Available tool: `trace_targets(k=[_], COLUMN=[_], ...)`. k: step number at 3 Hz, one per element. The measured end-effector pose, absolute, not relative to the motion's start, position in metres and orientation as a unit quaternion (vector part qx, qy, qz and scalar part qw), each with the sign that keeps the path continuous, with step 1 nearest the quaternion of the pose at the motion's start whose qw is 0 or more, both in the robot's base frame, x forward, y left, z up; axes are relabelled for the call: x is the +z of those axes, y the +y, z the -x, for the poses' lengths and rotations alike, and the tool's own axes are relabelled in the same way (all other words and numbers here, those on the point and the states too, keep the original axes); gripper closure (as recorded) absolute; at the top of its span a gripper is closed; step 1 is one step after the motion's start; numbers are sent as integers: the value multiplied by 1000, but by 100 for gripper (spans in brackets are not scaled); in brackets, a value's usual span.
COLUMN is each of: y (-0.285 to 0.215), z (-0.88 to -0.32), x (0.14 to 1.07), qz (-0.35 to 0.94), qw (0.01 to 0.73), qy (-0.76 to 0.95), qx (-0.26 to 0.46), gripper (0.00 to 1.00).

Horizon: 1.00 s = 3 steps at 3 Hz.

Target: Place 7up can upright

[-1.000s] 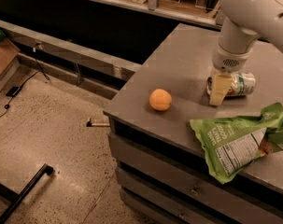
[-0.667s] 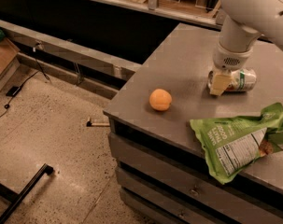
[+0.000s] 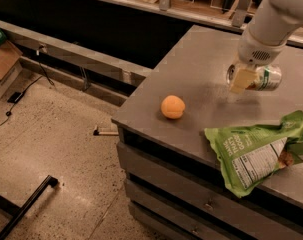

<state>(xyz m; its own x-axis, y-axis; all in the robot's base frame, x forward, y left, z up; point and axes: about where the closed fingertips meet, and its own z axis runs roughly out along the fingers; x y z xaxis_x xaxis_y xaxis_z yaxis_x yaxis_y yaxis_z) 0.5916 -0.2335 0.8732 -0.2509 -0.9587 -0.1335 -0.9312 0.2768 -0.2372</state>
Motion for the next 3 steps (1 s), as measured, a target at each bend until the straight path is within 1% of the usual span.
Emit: trace_targets(k=[1, 2, 3], y=[-234, -229, -229], z=[-585, -587, -587], x=[933, 947, 947], qz=[580, 578, 578], qw=[191, 210, 210], qy=[791, 788, 788], qx=[-36, -30, -30], gripper=[100, 100, 100])
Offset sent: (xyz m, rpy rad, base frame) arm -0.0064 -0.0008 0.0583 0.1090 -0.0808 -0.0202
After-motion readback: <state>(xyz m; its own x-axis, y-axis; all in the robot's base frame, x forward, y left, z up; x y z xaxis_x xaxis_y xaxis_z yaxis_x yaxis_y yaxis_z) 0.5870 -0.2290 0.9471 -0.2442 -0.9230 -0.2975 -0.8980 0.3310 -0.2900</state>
